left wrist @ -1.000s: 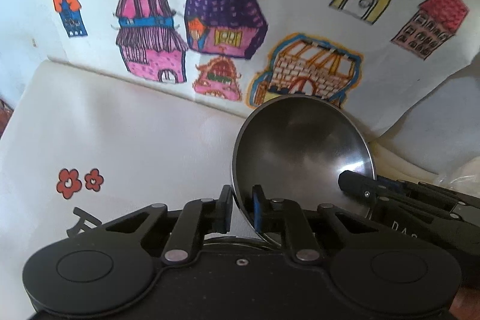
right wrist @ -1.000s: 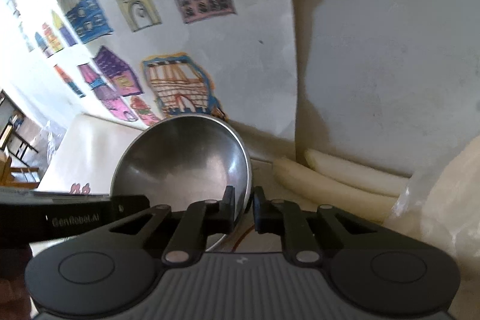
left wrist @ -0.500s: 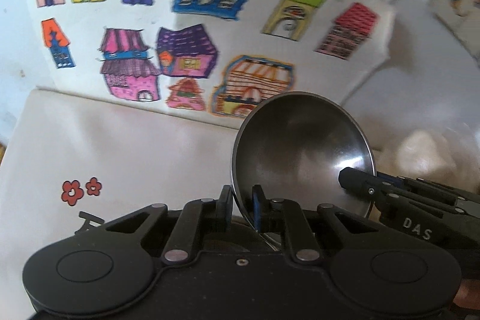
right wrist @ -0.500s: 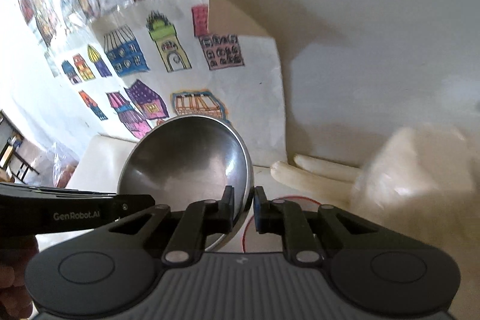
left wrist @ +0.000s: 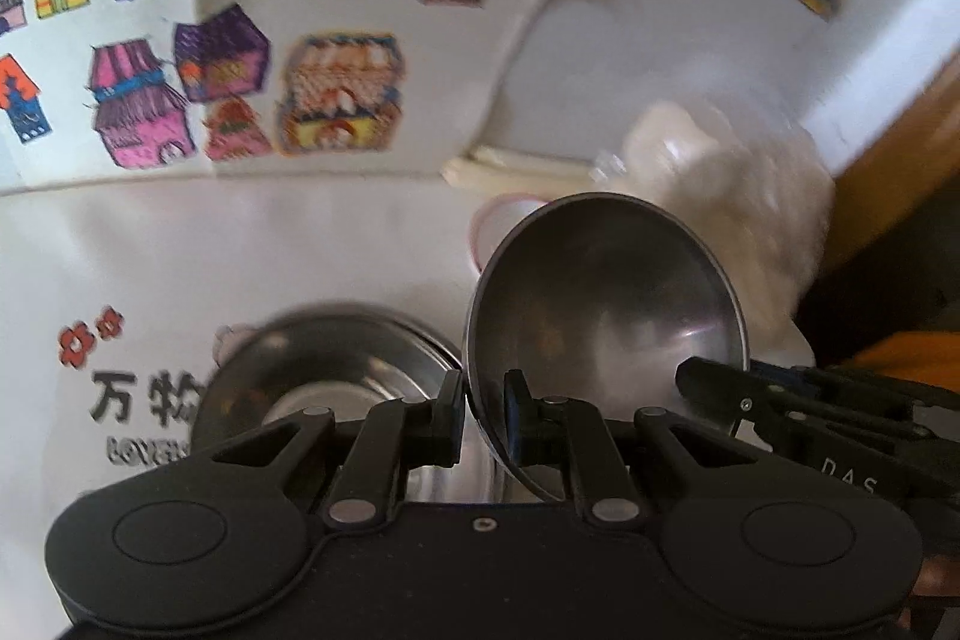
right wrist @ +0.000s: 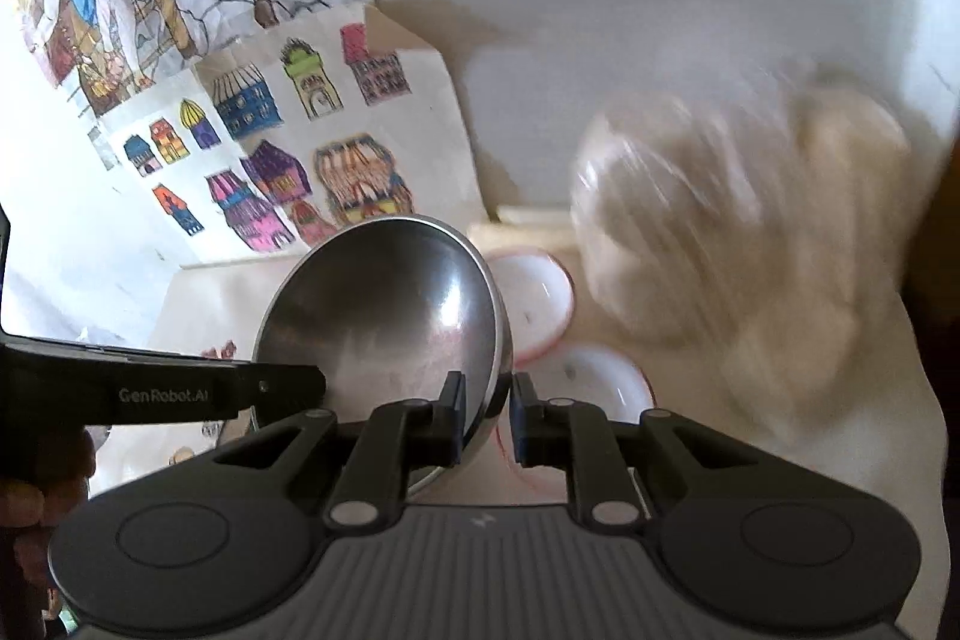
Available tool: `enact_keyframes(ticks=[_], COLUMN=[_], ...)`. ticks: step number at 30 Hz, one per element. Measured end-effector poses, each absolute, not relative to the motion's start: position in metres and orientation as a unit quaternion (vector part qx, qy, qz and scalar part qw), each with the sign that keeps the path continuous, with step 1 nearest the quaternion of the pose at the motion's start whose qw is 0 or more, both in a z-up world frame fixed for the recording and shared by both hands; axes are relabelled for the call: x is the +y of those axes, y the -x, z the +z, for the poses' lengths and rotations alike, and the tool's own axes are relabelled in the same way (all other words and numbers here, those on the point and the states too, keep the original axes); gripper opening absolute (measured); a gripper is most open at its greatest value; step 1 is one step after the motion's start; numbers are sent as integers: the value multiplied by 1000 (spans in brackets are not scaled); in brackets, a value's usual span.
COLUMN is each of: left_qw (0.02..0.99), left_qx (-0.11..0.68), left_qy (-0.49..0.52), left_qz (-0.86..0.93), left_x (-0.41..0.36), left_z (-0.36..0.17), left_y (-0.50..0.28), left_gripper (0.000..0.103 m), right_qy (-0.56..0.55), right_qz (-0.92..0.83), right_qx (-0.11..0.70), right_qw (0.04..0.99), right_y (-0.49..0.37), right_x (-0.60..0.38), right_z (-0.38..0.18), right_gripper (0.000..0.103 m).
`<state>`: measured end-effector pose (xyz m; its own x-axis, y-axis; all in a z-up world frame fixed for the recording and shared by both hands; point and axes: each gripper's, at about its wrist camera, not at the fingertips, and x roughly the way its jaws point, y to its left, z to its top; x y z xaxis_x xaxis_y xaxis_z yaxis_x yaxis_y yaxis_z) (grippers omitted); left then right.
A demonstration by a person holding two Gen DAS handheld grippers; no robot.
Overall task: Organize plates and bowls
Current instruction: 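Lift the stainless bowl with both grippers and lower it beside the plate stack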
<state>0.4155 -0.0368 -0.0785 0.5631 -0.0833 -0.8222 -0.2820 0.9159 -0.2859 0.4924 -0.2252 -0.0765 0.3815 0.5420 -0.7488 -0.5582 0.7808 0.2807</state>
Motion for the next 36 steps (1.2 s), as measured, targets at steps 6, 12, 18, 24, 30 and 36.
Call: enact_keyframes(ticks=[6, 12, 18, 24, 30, 36], left_qw=[848, 826, 807, 794, 794, 794], left_qx=[503, 544, 576, 596, 599, 600], left_qy=[168, 138, 104, 95, 96, 95], left_qz=[-6, -57, -82, -69, -40, -24], left_x=[-67, -93, -108, -108, -102, -103], left_z=[-93, -114, -129, -138, -141, -143], left_y=[-399, -392, -383, -374, -369, -375], left_gripper=[14, 15, 16, 17, 18, 19], right_qy=[-14, -29, -39, -33, -23, -12], right_qz=[291, 255, 236, 248, 272, 284], right_qx=[469, 496, 526, 542, 540, 545], right_qw=[834, 829, 816, 802, 796, 789], right_y=[-454, -423, -403, -395, -400, -408], right_x=[-265, -295, -307, -302, -293, -289], right_z=[-84, -97, -116, -129, -133, -139], right_gripper=[17, 18, 18, 18, 18, 18])
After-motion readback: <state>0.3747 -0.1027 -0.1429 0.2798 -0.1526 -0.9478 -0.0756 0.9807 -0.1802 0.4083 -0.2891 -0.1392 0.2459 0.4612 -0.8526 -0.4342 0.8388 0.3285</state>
